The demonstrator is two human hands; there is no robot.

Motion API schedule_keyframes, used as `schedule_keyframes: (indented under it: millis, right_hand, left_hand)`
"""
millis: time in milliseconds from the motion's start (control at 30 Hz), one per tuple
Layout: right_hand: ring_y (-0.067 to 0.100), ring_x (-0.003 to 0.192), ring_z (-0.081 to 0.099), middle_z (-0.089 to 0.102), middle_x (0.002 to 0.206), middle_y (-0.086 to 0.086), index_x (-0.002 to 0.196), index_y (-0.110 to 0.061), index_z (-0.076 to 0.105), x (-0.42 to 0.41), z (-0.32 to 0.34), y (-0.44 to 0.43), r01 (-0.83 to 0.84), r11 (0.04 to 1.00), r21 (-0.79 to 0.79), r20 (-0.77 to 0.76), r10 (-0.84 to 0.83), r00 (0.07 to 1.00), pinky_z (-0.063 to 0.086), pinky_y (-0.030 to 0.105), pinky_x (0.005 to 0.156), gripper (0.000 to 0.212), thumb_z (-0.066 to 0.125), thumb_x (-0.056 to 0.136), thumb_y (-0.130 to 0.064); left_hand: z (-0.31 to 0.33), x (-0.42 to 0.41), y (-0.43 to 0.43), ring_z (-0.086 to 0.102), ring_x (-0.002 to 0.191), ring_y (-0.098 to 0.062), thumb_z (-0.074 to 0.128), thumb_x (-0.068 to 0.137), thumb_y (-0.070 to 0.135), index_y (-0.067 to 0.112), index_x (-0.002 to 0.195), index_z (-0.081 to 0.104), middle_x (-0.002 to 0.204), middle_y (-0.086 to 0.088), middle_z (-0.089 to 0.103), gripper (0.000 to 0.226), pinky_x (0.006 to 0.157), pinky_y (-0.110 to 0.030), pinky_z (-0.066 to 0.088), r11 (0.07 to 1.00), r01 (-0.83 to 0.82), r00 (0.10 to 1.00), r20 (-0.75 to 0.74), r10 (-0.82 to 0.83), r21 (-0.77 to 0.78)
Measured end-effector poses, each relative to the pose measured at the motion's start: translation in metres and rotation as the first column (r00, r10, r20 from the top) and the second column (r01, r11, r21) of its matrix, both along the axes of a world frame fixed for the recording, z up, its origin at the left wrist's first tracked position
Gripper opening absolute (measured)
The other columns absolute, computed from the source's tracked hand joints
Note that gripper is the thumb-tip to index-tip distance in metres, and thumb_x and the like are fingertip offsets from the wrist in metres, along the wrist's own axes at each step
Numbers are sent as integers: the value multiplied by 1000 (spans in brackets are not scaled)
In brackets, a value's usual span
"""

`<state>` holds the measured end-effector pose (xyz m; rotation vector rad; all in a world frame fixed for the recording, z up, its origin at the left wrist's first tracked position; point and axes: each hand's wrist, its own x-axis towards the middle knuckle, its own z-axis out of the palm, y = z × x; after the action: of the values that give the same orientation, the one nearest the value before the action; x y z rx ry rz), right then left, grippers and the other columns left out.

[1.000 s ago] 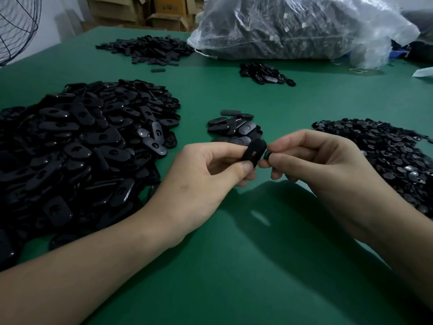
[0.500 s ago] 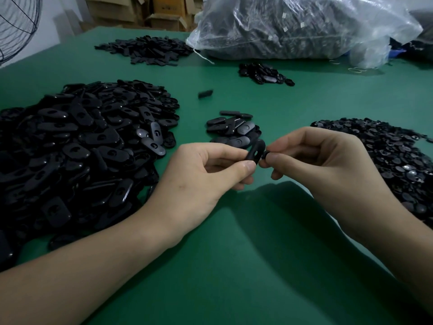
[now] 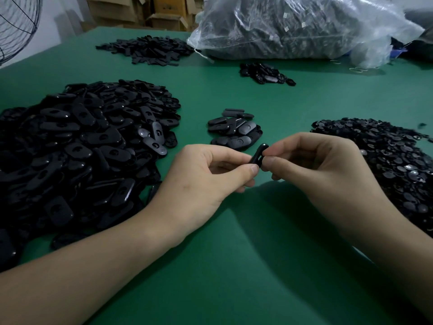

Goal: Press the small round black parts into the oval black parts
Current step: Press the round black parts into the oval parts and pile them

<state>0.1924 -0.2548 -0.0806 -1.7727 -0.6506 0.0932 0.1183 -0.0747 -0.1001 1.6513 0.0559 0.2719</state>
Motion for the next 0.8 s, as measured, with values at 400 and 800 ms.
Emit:
schedule_keyframes:
  millis: [400, 800]
  right_hand:
    - [24, 73, 71, 76, 78, -1, 86, -20, 78, -1, -4, 1, 54, 998, -23, 59, -53, 997, 59, 39, 74, 4, 80, 84, -19]
    - [16, 72, 70, 76, 79, -3, 84, -23, 78, -2, -2, 2, 75, 996, -49, 103, -69, 992, 57, 53, 74, 5, 80, 85, -19]
  left_hand:
    - [1, 0, 0, 78, 79, -13, 78, 89, 11, 23, 89, 80, 81, 0, 80, 11, 67, -18, 59, 1000, 5, 1000, 0, -5, -18]
    - [1, 0, 1, 78, 81, -13, 77, 90, 12, 22, 89, 82, 83, 0, 80, 11, 68, -19, 59, 1000, 26, 999, -24, -26, 0]
